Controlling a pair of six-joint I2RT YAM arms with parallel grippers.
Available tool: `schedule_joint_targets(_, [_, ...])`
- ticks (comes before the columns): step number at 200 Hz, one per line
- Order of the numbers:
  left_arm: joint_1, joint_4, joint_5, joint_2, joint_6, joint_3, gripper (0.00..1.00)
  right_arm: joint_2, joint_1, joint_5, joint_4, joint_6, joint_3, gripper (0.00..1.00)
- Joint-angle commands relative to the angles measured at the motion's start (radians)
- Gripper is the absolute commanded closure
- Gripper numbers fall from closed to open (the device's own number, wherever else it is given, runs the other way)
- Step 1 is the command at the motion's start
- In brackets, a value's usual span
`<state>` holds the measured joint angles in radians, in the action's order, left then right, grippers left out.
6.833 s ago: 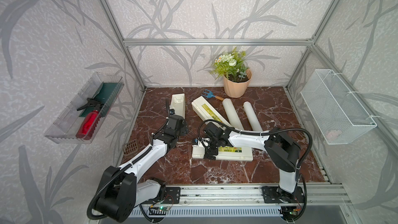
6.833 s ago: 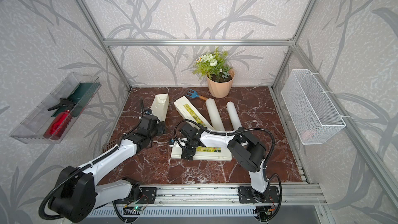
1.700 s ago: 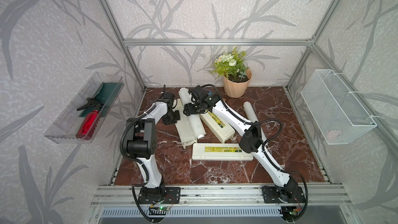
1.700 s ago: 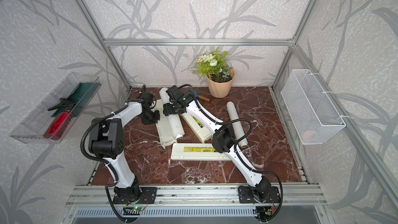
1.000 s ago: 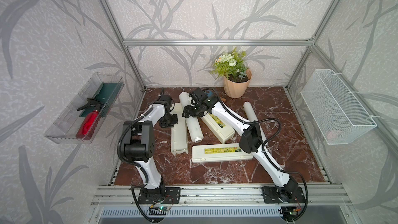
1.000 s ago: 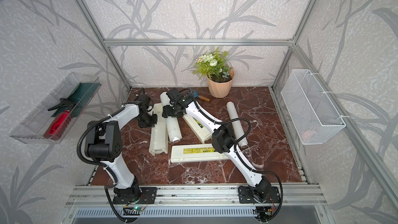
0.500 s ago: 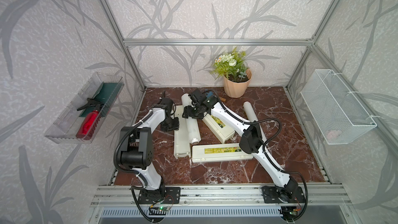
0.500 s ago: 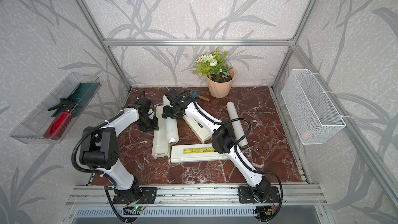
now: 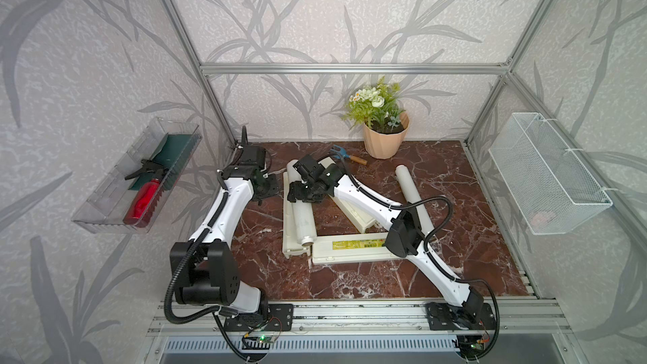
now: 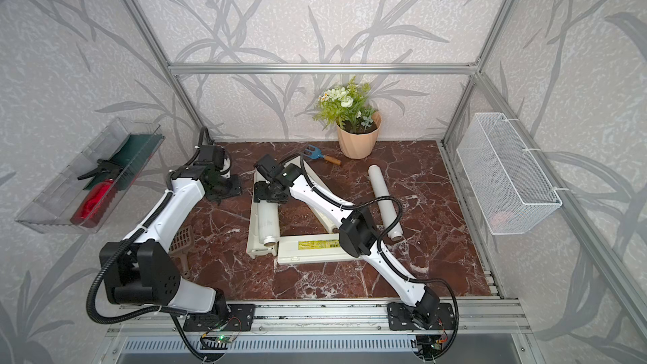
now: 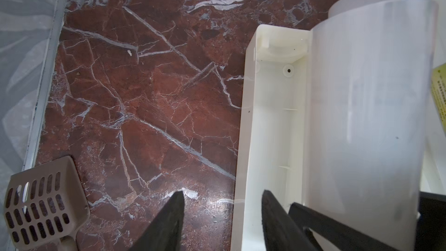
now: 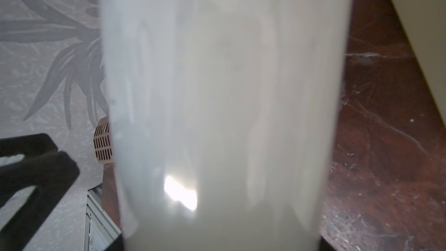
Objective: Put plastic wrap rolls into dispensers
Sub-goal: Adjust the plastic wrap cutting box at the center of the board, then place the plastic wrap into the plastic wrap cutting box.
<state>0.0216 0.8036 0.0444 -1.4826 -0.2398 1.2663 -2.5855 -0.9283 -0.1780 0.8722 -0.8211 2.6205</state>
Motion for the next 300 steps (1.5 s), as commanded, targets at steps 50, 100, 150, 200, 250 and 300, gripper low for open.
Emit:
schedule_joint_targets(50, [0.029,-0.023,0.028,0.039,-0.036,-0.065,0.47,0.012,-0.018,0.044,-0.158,-0.064,0.055,0.73])
schedule_joint_targets(100, [0.036,-0.026,0.024,0.026,-0.033,-0.069,0.47,-0.031,-0.029,0.077,-0.161,-0.091,0.032,0.70])
schedule_joint_targets(150, [0.046,-0.025,0.025,0.010,-0.030,-0.062,0.47,-0.048,-0.033,0.111,-0.129,-0.095,0.026,0.56])
schedule_joint_targets(200, [0.045,-0.022,0.056,-0.024,-0.018,-0.049,0.47,-0.068,-0.041,0.125,-0.059,-0.100,0.074,0.30])
schedule_joint_targets(250, [0.045,0.009,0.171,-0.110,0.002,-0.003,0.47,-0.045,-0.041,0.160,-0.037,-0.077,0.085,0.01])
schedule_joint_targets(300, [0.046,-0.004,0.173,-0.114,0.005,0.005,0.47,0.002,-0.046,0.219,-0.016,-0.039,0.107,0.01])
